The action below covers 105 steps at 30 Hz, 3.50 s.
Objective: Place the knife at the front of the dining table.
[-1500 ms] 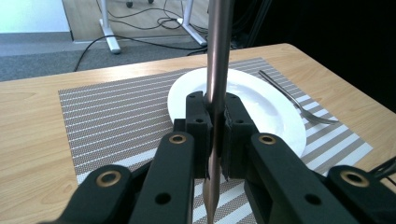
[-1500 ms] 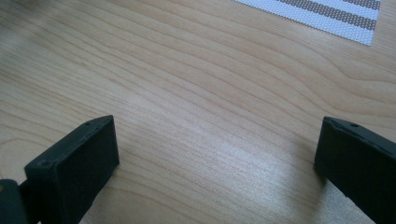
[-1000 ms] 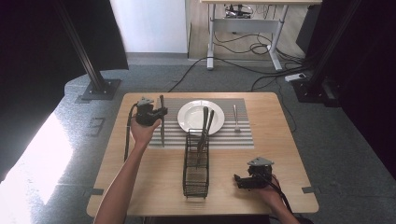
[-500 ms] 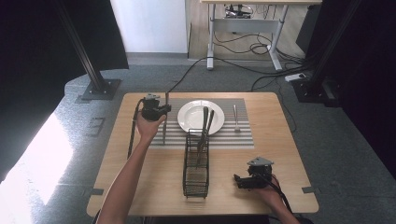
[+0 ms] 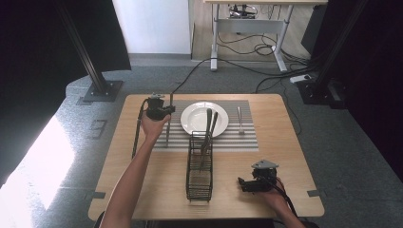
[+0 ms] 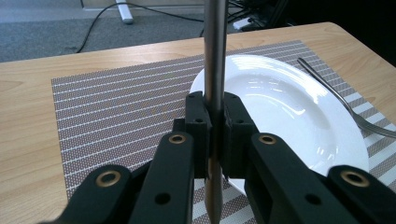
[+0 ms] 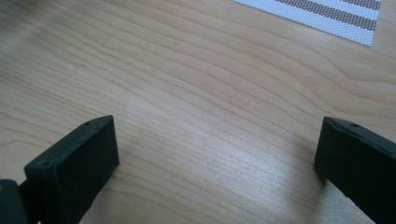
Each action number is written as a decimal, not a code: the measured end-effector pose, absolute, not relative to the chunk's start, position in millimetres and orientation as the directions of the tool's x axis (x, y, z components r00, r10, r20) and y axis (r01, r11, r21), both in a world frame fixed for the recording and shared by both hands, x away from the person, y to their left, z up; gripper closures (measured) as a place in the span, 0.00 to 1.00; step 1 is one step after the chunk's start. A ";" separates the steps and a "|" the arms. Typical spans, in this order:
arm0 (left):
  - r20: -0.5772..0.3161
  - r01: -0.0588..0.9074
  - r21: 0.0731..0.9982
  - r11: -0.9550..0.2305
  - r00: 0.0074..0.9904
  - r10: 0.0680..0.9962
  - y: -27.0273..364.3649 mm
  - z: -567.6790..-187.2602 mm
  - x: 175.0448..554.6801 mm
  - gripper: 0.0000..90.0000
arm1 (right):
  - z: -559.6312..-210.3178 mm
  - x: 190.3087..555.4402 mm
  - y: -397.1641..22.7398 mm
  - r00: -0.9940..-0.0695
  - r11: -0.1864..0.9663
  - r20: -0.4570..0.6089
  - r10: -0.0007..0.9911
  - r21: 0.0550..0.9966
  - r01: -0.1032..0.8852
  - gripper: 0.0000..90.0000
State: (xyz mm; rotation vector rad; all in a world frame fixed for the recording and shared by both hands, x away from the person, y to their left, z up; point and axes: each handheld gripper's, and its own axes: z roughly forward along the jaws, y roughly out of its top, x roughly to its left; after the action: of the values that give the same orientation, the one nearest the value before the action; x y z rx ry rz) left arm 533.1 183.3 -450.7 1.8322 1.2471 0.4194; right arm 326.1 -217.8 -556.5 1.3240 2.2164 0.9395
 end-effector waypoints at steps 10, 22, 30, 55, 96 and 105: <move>-0.190 0.615 0.778 -0.124 0.419 0.888 183.2 -458.7 545.3 0.92 | -556.4 326.7 -216.2 -0.477 0.327 0.009 0.879 0.716 0.617 0.00; -0.254 0.679 0.730 -0.070 0.365 0.896 185.5 -479.7 570.4 0.91 | -556.4 326.6 -216.0 -0.481 0.331 0.007 0.876 0.716 0.614 0.00; -0.272 0.712 0.700 -0.055 0.337 0.901 184.5 -494.9 577.3 0.91 | -556.4 326.5 -216.0 -0.482 0.332 0.007 0.876 0.716 0.613 0.00; -0.278 0.783 0.620 -0.040 0.268 0.922 180.7 -529.0 596.0 0.92 | -556.4 326.8 -215.9 -0.485 0.334 0.006 0.874 0.717 0.612 0.00; -0.201 0.753 0.654 -0.076 0.271 0.941 188.5 -536.8 588.7 0.87 | -556.3 325.9 -215.6 -0.486 0.335 0.005 0.874 0.718 0.610 0.01; -0.208 0.751 0.659 -0.043 0.237 0.949 192.7 -537.1 600.0 0.88 | -556.2 325.7 -215.6 -0.485 0.334 0.006 0.875 0.718 0.611 0.01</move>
State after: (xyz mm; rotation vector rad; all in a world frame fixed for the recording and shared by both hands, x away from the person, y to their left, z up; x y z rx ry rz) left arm 600.0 192.7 -537.1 1.8393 1.5608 0.3747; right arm 325.7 -215.6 -556.2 1.3125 2.2220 0.9447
